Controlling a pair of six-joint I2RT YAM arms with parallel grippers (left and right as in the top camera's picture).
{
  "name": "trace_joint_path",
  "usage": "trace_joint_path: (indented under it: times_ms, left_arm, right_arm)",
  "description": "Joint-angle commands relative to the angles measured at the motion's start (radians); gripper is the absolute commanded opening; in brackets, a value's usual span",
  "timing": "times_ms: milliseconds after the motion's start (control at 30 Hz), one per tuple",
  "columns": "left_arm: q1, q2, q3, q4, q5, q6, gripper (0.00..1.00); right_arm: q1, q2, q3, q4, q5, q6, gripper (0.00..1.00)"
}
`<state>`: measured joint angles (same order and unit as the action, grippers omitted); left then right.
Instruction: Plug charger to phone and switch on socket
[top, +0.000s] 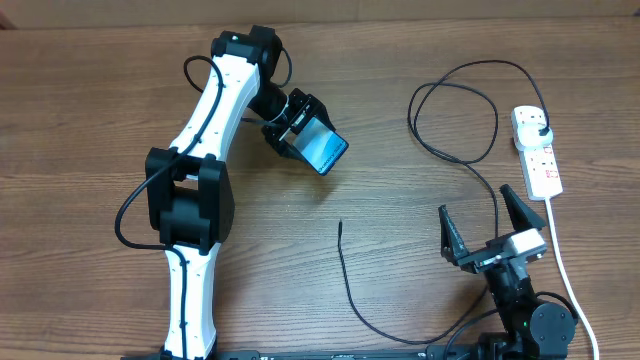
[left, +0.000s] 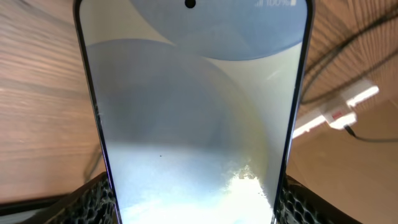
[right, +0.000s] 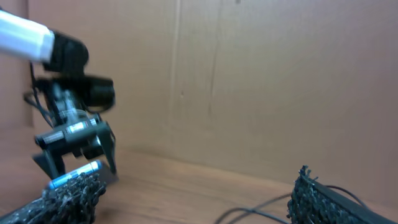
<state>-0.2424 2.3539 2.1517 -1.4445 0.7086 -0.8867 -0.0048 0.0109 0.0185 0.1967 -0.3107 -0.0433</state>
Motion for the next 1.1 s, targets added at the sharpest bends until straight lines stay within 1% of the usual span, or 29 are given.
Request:
trace_joint_path:
  times_ms: [0, 133, 300, 433, 533, 733, 767, 867, 933, 1000, 1067]
  left_arm:
    - [0.002, -0.009, 0.032, -0.002, -0.067, -0.024, 0.04]
    - [0.002, -0.009, 0.032, 0.003, -0.085, -0.026, 0.04]
    - [0.002, -0.010, 0.033, 0.001, -0.113, -0.026, 0.04]
    - [0.002, -0.010, 0.050, 0.002, -0.114, -0.026, 0.04]
    - [0.002, -0.010, 0.075, 0.001, -0.121, -0.026, 0.04]
    - [0.002, -0.012, 0.153, -0.018, -0.179, -0.042, 0.04]
    - [0.002, -0.013, 0.170, -0.028, -0.197, -0.053, 0.04]
    - [0.002, -0.013, 0.209, -0.060, -0.239, -0.072, 0.04]
    - [0.002, -0.013, 0.235, -0.078, -0.267, -0.084, 0.04]
    - [0.002, -0.013, 0.256, -0.084, -0.290, -0.090, 0.04]
    - [0.002, -0.013, 0.271, -0.093, -0.318, -0.129, 0.04]
  right_arm:
    - [0.003, -0.008, 0.006, -0.006, -0.020, 0.258, 1.00]
    - [0.003, -0.008, 0.057, -0.015, -0.021, 0.432, 1.00]
    - [0.003, 0.006, 0.181, -0.036, -0.043, 0.447, 1.00]
    - [0.004, 0.090, 0.315, -0.122, -0.045, 0.447, 1.00]
    - [0.004, 0.196, 0.418, -0.180, -0.071, 0.439, 1.00]
    - [0.004, 0.513, 0.647, -0.299, -0.199, 0.447, 1.00]
    - [0.004, 0.586, 0.698, -0.350, -0.208, 0.491, 1.00]
    - [0.004, 0.744, 0.794, -0.432, -0.240, 0.578, 1.00]
    - [0.004, 0.862, 0.841, -0.414, -0.342, 0.579, 1.00]
    - [0.004, 0.985, 0.864, -0.322, -0.503, 0.579, 1.00]
    - [0.004, 1.076, 0.864, -0.230, -0.625, 0.578, 1.00]
